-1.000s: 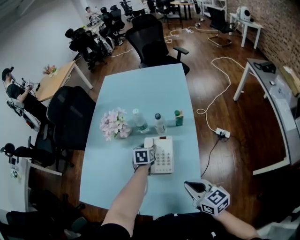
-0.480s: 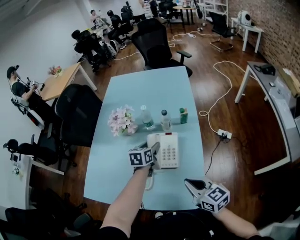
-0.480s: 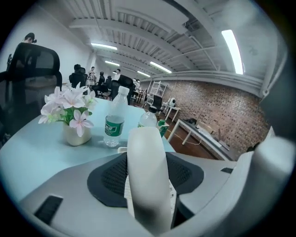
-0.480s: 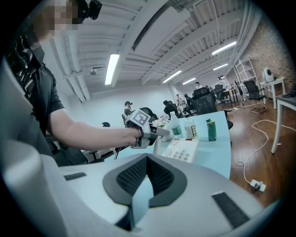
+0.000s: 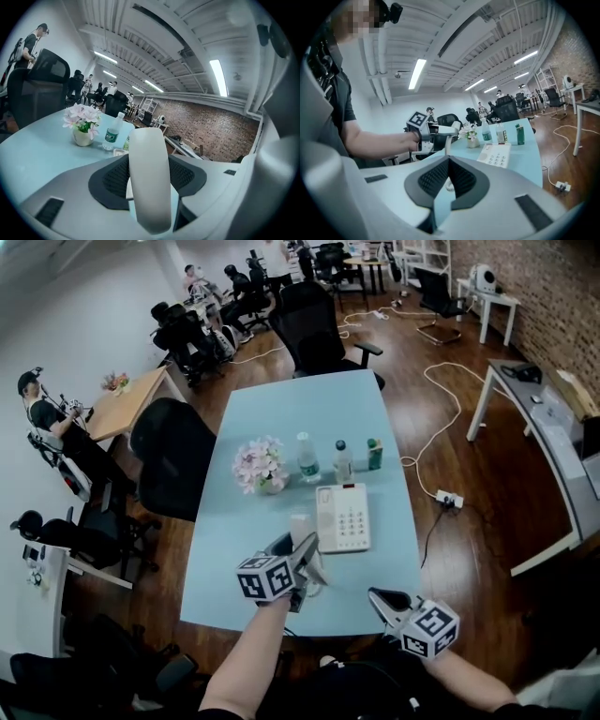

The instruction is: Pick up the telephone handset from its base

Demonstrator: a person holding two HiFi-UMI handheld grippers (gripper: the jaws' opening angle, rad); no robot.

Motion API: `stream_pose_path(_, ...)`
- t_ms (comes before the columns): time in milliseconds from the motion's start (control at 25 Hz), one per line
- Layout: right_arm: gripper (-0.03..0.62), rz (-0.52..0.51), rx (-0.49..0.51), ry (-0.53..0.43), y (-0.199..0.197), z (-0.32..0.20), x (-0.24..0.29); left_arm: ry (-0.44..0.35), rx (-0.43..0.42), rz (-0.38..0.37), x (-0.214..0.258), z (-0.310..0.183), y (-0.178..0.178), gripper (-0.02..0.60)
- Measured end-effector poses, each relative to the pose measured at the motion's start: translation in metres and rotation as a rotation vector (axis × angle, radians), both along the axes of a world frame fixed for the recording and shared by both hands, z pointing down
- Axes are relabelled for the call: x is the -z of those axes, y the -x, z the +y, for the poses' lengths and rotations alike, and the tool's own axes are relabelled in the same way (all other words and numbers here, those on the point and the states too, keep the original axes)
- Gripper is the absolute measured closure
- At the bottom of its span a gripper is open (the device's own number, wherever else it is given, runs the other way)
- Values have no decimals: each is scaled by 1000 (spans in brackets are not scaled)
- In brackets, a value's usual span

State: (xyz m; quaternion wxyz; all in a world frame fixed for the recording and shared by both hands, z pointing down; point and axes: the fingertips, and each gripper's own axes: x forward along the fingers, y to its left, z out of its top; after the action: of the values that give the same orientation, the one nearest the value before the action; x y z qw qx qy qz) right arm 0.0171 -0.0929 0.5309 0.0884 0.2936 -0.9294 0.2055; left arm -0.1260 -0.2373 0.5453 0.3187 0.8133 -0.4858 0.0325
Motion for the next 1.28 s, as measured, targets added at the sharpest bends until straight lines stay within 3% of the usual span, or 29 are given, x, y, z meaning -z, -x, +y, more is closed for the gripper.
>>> stream_pose_path(320, 579, -17, -12, 33, 31, 58, -4, -39, -32, 90, 25, 95, 24, 341)
stream_pose_path(560, 579, 13, 13, -4, 50, 87, 2, -48, -40, 96, 23, 142, 38, 341)
stream_pose_path(1000, 582, 80, -10, -51, 55, 97, 5, -95, -33, 117, 40, 156, 45, 341)
stream_pose_path(1280, 582, 87, 11, -40, 57, 100, 6, -91, 21, 131, 36, 162, 58, 341)
